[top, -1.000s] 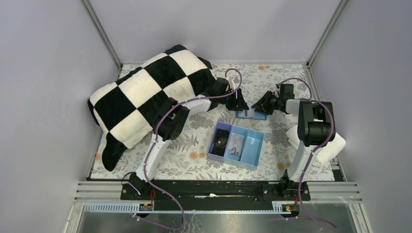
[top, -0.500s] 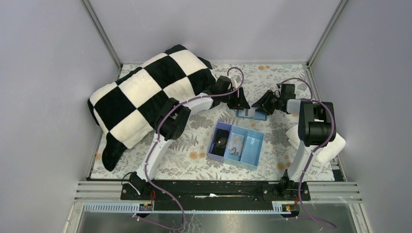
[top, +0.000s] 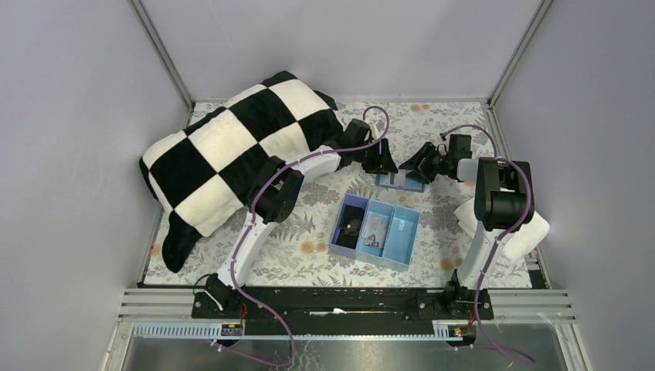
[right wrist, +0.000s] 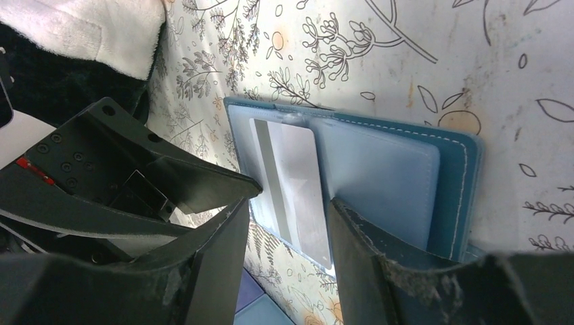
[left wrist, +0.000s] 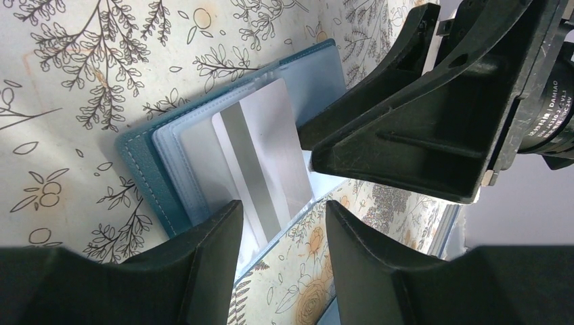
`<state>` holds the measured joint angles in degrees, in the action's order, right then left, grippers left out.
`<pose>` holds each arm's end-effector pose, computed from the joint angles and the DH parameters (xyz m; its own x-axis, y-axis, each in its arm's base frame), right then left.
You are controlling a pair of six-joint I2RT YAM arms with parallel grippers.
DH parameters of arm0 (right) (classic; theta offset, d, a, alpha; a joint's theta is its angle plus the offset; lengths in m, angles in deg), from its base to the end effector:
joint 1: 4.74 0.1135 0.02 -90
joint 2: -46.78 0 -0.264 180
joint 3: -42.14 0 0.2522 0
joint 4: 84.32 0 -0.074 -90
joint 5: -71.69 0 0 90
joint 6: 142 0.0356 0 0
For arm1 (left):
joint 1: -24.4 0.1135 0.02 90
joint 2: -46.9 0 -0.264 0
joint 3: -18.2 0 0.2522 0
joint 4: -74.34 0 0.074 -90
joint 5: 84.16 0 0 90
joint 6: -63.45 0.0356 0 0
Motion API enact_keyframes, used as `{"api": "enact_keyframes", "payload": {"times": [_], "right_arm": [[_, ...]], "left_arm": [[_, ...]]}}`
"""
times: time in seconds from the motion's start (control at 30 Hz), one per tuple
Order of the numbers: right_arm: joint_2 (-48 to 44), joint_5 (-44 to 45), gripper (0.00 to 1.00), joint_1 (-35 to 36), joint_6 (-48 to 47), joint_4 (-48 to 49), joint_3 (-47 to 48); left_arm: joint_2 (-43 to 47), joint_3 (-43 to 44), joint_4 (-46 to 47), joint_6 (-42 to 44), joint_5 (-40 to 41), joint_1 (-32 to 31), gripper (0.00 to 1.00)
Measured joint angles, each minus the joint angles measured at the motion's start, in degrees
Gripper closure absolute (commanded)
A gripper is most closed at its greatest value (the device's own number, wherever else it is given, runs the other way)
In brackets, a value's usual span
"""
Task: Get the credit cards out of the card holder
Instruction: Remove the credit card from the card holder.
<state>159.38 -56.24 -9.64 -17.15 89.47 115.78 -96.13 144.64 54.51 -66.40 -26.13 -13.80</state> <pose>0.3900 -0.0115 0.1263 -0.7881 0.5199 -0.3295 0.1047 0.6407 0.7606 0.4257 -0.3589 0.1384 -0.9089 0.0235 -0.4163 0.3608 0.5448 -0.7570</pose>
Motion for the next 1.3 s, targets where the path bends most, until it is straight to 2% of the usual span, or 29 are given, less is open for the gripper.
{"api": "enact_keyframes", "payload": {"times": [0.23, 0.57, 0.9, 1.0, 1.1, 1.13, 1.2, 1.3], "right_arm": [[1.03, -3.45, 0.53, -0.72, 1.75, 4.24, -1.64], [3.21, -10.47, 0.56, -2.71, 7.3, 14.29, -5.75], [5.22, -13.42, 0.72, -2.78, 6.75, 14.67, -5.33], [5.68, -13.81, 0.72, -2.78, 6.84, 15.17, -5.35], [5.75, -13.88, 0.64, -2.75, 7.06, 15.54, -5.4], [5.75, -14.05, 0.64, -2.73, 7.13, 15.72, -5.4], [5.75, -14.16, 0.69, -2.67, 7.15, 15.93, -5.31], [5.75, -13.68, 0.83, -2.6, 7.06, 15.87, -5.29]], "left_arm": [[-0.11, 0.24, -0.39, 0.39, -0.04, 0.0, 0.46], [-0.37, 0.24, -0.04, 0.35, -0.94, 0.02, 0.46], [-0.37, 0.24, 0.09, 0.35, -1.25, 0.11, 0.46], [-0.39, 0.24, 0.11, 0.35, -1.38, 0.24, 0.46], [-0.42, 0.24, 0.15, 0.35, -1.53, 0.28, 0.46], [-0.42, 0.24, 0.15, 0.37, -1.55, 0.28, 0.46], [-0.42, 0.24, 0.17, 0.37, -1.66, 0.28, 0.46], [-0.44, 0.24, 0.17, 0.37, -1.73, 0.33, 0.46]]}}
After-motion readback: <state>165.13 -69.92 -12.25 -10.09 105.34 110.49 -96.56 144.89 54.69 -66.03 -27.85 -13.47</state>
